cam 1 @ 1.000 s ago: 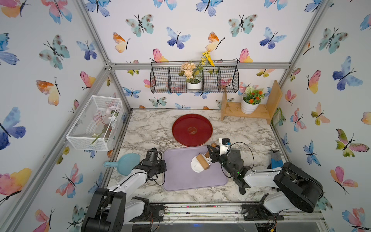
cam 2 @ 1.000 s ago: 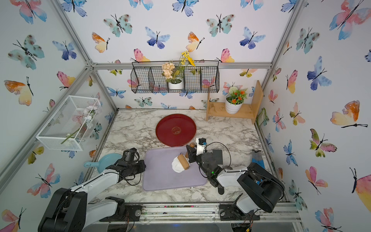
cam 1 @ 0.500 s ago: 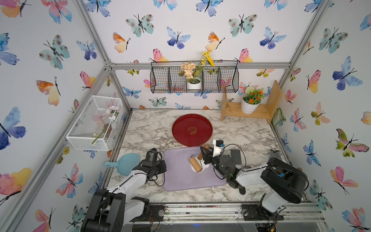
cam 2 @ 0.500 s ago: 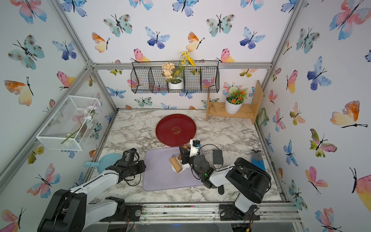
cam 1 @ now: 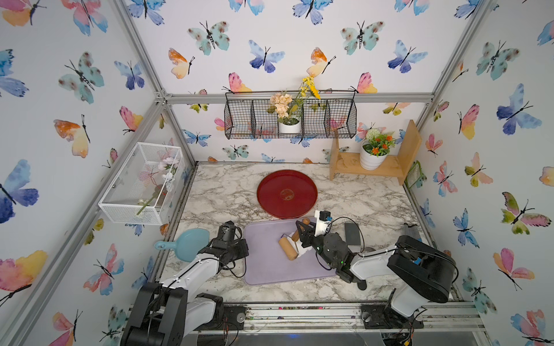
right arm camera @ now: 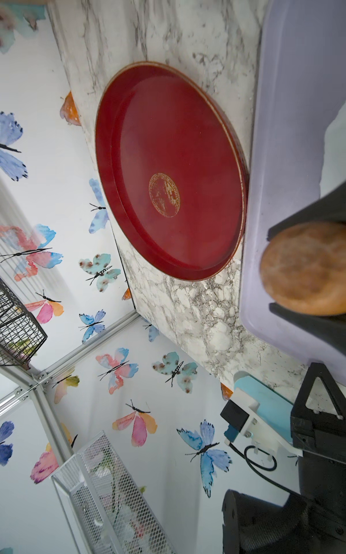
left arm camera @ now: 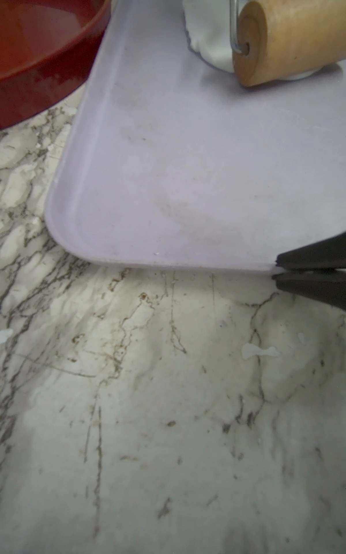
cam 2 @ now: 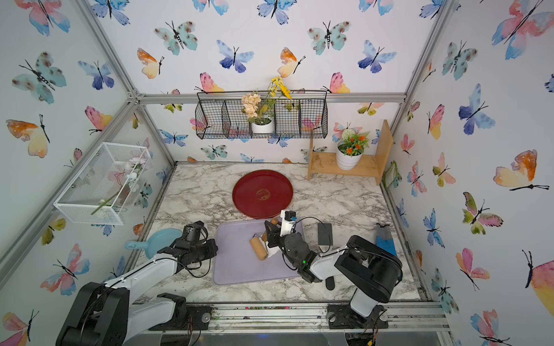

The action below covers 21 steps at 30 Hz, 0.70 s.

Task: Roll out the dumpling wrappers from the dough
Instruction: Flatten out the dough on the work surface.

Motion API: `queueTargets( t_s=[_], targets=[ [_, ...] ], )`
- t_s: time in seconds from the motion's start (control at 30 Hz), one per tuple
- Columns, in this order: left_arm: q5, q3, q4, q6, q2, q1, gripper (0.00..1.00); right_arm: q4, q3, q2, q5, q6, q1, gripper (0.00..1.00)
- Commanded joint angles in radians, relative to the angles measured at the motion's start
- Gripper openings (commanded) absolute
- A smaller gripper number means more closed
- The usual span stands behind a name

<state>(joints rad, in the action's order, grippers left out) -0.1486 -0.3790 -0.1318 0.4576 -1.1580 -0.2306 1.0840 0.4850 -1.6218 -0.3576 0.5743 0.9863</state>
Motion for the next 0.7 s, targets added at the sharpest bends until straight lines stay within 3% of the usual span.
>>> queueTargets(
  t_s=[0.0,0.23,0.4,0.67],
  targets=[
    [-0.032,0.0,0.003,0.032,0.014,0.003,0.0,-0.199,0.052,0.059,-0.115,-0.081,-0.005,0.02],
    [-0.032,0.0,0.004,0.03,0.016,0.003,0.0,-0.234,0.109,0.152,-0.214,-0.158,-0.036,0.02],
    [-0.036,0.0,0.005,0.03,0.017,0.003,0.0,-0.222,0.106,0.139,-0.265,-0.238,-0.048,0.02],
    [-0.036,0.0,0.006,0.029,0.017,0.003,0.0,-0.215,0.078,0.098,-0.313,-0.228,-0.06,0.02]
  ],
)
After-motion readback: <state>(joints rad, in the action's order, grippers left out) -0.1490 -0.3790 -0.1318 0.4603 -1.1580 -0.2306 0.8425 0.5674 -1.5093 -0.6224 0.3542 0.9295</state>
